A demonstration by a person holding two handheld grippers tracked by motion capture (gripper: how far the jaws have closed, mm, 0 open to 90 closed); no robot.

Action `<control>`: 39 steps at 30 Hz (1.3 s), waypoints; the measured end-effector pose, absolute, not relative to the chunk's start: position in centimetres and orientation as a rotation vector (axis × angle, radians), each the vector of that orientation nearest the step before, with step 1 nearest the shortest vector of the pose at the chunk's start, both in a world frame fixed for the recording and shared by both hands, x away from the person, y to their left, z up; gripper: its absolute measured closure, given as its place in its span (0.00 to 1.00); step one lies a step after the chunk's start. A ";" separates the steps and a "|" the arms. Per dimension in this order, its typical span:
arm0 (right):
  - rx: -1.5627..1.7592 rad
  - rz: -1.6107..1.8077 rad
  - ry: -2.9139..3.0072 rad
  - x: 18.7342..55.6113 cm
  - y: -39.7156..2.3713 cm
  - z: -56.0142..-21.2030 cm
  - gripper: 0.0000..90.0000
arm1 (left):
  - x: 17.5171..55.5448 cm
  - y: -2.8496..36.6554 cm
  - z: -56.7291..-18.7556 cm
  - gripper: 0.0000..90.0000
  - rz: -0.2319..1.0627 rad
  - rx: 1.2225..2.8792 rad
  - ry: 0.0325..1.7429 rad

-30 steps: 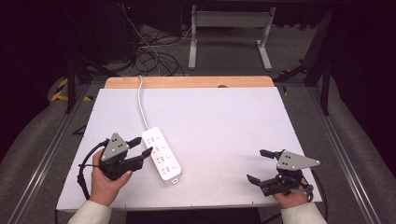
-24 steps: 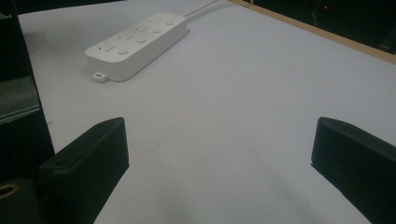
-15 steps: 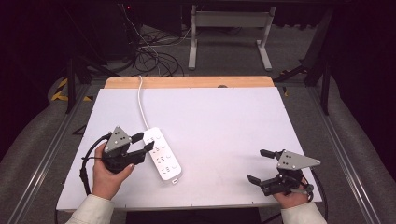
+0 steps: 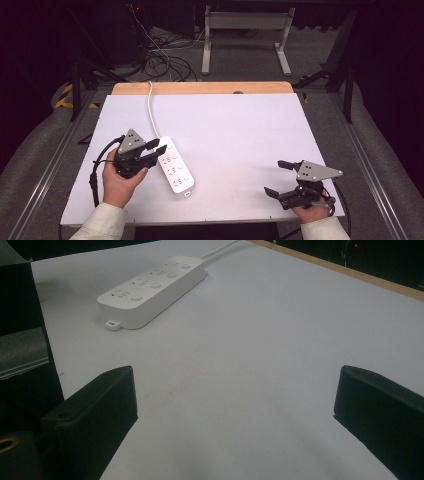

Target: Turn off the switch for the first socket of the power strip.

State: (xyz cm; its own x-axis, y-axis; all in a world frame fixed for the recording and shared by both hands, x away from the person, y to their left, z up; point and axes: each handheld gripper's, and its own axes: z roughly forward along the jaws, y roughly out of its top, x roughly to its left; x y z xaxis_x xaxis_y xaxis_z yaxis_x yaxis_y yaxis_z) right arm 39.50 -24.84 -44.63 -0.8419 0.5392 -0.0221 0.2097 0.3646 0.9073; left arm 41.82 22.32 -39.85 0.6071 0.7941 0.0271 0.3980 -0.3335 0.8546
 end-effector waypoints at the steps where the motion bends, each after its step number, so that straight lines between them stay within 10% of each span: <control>1: 0.661 1.467 2.314 39.5 -24.8 -44.6 0.04 | 41.9 22.2 -39.9 0.73 0.564 1.956 0.948; 14: 0.657 1.469 2.317 39.5 -24.9 -44.7 0.04 | 44.7 21.3 -41.2 1.00 0.488 1.989 1.016; 39: 0.648 1.467 2.319 39.4 -24.8 -44.6 0.04 | 48.5 20.8 -44.3 1.00 0.476 2.074 1.137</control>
